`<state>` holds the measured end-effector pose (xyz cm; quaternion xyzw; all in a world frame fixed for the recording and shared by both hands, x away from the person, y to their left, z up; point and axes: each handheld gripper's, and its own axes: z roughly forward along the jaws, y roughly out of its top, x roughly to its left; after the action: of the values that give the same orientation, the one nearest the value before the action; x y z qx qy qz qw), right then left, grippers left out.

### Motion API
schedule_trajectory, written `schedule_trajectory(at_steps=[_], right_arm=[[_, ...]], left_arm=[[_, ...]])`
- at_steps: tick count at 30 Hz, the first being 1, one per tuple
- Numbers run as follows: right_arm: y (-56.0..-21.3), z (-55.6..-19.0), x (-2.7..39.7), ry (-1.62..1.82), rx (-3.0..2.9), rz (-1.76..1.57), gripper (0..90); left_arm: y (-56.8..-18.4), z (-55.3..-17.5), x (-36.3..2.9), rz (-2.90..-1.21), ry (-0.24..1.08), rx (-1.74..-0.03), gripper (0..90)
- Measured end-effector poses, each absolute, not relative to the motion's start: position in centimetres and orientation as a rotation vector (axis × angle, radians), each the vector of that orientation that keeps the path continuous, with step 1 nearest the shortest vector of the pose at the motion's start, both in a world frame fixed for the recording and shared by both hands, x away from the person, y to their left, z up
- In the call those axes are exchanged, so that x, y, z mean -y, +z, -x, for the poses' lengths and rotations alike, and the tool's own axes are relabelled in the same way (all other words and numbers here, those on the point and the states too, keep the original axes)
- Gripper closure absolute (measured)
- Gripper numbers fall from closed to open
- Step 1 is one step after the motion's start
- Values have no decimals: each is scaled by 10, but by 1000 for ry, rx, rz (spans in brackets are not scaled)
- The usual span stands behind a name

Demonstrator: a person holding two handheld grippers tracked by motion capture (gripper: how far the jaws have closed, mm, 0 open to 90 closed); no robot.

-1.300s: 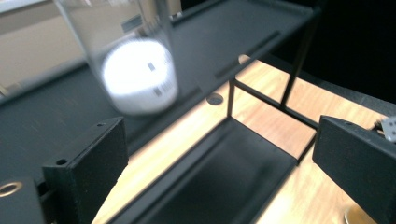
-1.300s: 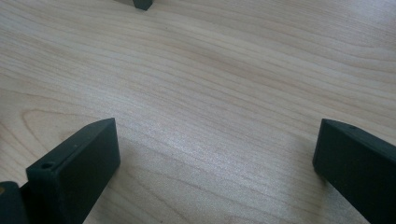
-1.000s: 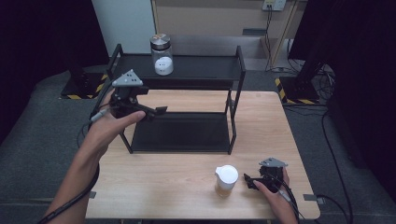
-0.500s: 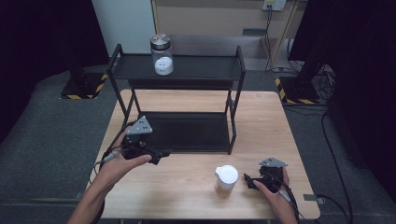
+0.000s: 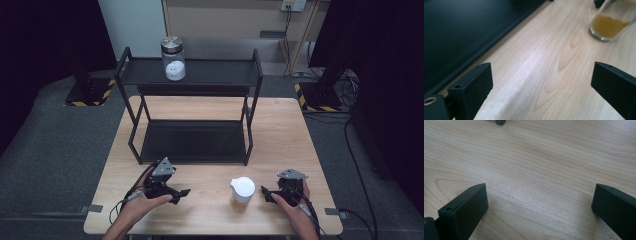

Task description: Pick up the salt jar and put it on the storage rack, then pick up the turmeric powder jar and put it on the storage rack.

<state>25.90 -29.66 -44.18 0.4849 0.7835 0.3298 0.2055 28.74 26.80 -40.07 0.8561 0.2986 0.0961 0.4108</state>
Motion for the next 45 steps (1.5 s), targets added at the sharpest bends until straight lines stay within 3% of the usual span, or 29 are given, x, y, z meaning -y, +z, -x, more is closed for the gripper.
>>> schedule_trajectory(at_steps=[16,45], right_arm=[[-442,-259,297,919,-2183,-1352,15],[-442,-256,300,929,-2185,-1346,31]], left_arm=[[-442,-285,-260,-2214,277,-791,24],[-442,-282,-254,-2238,325,-792,0]])
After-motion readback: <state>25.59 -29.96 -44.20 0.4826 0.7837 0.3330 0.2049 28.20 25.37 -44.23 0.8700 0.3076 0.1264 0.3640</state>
